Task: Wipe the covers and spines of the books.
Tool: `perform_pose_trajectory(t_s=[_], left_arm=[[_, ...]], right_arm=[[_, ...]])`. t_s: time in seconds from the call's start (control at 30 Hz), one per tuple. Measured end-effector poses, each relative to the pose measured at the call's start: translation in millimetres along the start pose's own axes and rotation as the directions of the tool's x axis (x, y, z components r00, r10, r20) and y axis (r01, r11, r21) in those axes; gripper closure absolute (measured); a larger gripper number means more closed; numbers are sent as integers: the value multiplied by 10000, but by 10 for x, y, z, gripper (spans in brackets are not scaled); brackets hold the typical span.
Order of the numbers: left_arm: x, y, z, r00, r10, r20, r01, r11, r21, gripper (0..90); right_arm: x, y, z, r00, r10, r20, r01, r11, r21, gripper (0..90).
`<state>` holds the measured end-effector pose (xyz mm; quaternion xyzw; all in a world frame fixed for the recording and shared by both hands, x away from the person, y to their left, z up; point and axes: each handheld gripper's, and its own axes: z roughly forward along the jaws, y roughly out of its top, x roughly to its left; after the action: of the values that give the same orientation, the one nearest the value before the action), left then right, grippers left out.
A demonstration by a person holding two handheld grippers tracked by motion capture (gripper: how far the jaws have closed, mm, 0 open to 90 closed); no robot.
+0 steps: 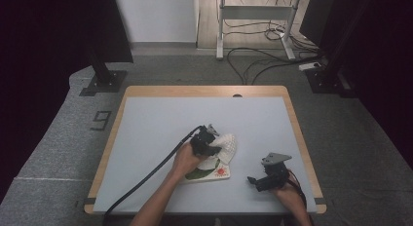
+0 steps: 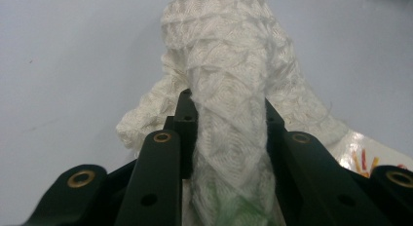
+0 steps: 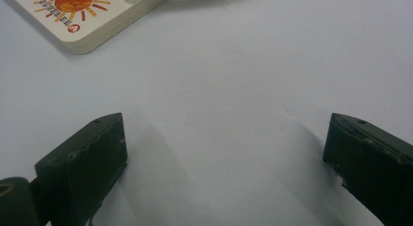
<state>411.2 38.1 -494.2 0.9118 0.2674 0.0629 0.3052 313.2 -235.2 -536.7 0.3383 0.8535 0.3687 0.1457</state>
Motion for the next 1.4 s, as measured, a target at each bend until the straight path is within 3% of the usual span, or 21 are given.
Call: perform_pose_trajectory(t_s=[0.4, 0.9, 1.13, 1.4], left_arm=[[-51, 75, 78, 9996, 8, 272, -6, 10000, -82, 707], [-296, -16, 32, 9958, 521, 754, -516, 9986, -91, 707], [-253, -42, 10, 9943, 471, 960, -462, 9989, -114, 717], [-168, -182, -82, 9946, 265, 1003, -235, 9992, -311, 725]], right_arm=[[0, -1, -1, 10000, -36, -2, 36, 10000, -14, 20], [0, -2, -4, 10000, -62, -55, 62, 10000, -23, 28], [2, -3, -6, 10000, -87, -24, 87, 10000, -46, 31], [3, -3, -6, 10000, -91, -34, 91, 9999, -54, 34]])
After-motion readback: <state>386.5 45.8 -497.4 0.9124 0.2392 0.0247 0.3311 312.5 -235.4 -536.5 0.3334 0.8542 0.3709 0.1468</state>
